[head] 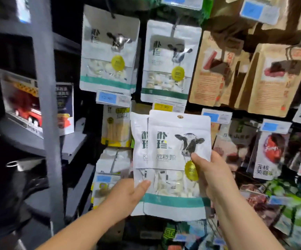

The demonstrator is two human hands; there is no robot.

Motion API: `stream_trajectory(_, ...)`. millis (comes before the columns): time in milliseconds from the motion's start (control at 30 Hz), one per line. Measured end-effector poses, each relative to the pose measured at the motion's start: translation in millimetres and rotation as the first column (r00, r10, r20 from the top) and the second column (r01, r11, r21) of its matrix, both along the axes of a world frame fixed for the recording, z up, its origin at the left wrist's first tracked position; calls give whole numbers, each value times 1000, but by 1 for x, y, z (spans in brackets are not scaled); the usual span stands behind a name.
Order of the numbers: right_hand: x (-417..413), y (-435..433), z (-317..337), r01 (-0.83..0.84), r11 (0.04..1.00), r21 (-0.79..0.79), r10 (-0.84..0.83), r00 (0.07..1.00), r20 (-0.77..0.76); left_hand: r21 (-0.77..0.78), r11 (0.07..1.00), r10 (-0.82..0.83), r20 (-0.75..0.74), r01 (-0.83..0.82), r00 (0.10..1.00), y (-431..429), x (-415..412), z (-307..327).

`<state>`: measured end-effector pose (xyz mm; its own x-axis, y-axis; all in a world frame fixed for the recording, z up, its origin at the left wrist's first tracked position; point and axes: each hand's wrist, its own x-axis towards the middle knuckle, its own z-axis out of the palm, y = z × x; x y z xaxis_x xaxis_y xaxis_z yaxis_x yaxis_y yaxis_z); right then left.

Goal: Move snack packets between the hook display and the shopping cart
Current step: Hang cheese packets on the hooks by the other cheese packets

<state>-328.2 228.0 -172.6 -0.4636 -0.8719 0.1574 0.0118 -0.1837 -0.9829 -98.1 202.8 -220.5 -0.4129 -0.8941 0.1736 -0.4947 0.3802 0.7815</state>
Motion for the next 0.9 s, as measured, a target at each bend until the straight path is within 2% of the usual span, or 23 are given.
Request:
stream_trajectory(133, 20, -13, 17, -200, 980, 23, 201, 969, -142, -9, 995, 96, -9, -96, 995, -6, 26, 1)
stream_trajectory(233, 28, -15, 31, -387, 916, 107, 401, 874, -275, -3, 988, 153, -82, -154, 985, -5, 44, 5)
stream_trajectory(333, 34, -14, 42, -512, 852, 106, 520, 809, -273, 0, 984, 175, -114, -176, 978, -2, 56, 10)
stream_trajectory(400, 41, -16, 45, -523, 847, 93, 527, 807, -265, 1, 982, 186, -127, -188, 974, 2, 65, 13)
stream_trajectory(533, 62, -26, 42, -382, 923, 50, 382, 887, -261, 37, 974, 227, -166, -224, 960, 5, 81, 20)
stream_trajectory(633, 77, -32, 36, -349, 936, 52, 351, 904, -245, 74, 965, 261, -190, -251, 946, 5, 94, 21)
stream_trajectory(767, 97, -36, 29, -450, 890, 77, 451, 841, -299, 96, 945, 326, -205, -312, 923, 13, 105, 24)
stream_trajectory(900, 109, -43, 34, -596, 788, 151, 608, 718, -339, 103, 918, 396, -242, -382, 886, 20, 118, 29)
